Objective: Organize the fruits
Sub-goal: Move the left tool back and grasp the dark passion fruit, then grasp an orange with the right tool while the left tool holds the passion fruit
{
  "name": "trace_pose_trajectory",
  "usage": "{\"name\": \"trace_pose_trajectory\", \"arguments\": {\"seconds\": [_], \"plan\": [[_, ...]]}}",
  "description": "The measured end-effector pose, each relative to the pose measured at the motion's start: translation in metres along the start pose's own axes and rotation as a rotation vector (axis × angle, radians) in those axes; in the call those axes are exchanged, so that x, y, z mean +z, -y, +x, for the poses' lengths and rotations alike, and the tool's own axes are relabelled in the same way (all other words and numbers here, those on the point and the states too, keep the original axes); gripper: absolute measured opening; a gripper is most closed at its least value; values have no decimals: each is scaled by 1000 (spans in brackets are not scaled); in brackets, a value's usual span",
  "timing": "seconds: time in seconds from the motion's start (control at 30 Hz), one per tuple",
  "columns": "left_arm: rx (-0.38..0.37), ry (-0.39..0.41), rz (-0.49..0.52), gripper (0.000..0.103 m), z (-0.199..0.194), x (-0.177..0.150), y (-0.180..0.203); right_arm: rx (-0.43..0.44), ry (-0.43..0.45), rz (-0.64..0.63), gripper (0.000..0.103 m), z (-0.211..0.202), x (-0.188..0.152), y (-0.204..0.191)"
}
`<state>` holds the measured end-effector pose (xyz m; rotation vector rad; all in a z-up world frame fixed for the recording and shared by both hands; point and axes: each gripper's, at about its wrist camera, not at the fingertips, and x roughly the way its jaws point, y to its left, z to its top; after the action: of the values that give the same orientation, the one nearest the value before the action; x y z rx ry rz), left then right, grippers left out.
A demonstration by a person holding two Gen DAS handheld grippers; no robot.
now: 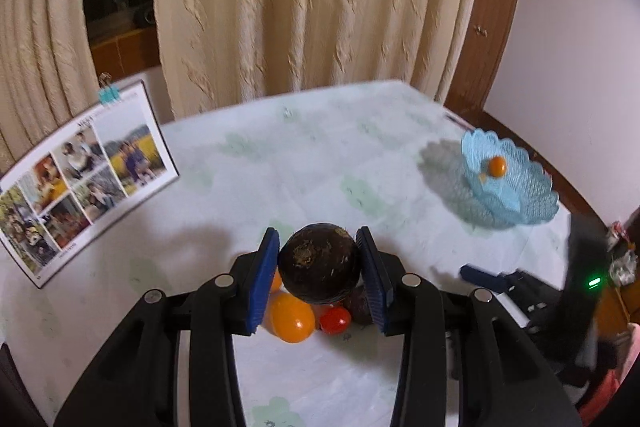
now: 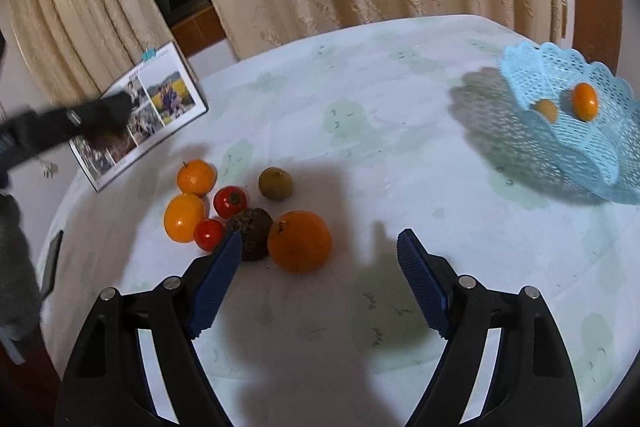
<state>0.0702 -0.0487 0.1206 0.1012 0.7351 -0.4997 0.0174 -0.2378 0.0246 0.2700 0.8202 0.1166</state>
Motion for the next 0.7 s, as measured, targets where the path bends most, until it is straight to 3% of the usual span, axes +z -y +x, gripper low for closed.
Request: {"name": "trace_pose_trajectory", "arguments": {"seconds": [0.23, 0.4, 0.7], "plan": [[46, 70, 4, 40, -22, 5, 1, -15, -55, -76, 57, 22, 3, -16], [53, 78, 6, 41, -24, 4, 2, -30, -61, -104, 40, 28, 3, -20], [67, 72, 2, 40, -20, 1, 4, -24, -13, -61, 39, 11, 2, -15]]}}
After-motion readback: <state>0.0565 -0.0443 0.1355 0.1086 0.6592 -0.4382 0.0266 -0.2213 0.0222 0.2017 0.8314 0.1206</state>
